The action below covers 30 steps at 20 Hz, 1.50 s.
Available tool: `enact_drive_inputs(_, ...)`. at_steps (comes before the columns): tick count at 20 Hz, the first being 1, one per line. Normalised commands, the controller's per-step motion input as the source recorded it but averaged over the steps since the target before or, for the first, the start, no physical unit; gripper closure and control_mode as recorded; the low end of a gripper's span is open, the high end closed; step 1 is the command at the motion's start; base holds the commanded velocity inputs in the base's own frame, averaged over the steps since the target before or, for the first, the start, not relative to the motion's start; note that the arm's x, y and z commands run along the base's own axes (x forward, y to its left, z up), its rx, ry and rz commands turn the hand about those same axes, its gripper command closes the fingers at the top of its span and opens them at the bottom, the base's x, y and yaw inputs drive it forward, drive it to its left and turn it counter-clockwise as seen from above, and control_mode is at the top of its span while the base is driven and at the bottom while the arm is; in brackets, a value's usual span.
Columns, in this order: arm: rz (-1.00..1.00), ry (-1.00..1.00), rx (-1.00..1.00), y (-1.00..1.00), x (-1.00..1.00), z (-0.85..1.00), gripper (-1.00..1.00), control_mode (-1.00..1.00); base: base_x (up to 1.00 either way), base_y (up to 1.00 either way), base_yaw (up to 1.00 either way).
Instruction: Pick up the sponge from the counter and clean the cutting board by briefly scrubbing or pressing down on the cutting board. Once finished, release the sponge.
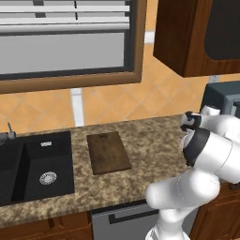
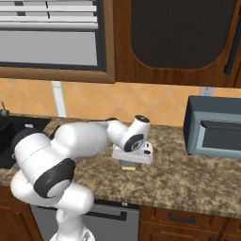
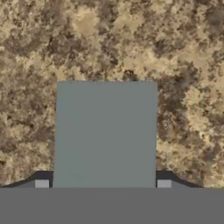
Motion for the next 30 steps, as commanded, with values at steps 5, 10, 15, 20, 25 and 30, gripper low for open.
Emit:
enact_drive_inputs(5,0.49,-0.03,0.00,0.99,-0.21,0.04,1.00,-1.00,0.00,0.00,0.00)
enact_drive_inputs(10,0.51,-0.02,0.00,0.79,-0.23,0.22,1.00,-1.00,0.00,0.00,0.00)
enact_drive_inputs(15,0.48,0.00,0.00,0.74,-0.20,0.12,1.00,-1.00,0.00,0.00,0.00)
enact_drive_inputs(20,0.44,0.00,0.02,0.69,0.00,0.19,1.00,-1.00,0.00,0.00,0.00)
enact_drive_inputs(25,0.34,0.00,0.05,0.55,0.31,0.43,1.00,-1.00,0.00,0.00,0.00)
enact_drive_inputs(30,0.20,0.00,0.05,0.53,0.51,0.17,1.00,-1.00,0.00,0.00,0.00)
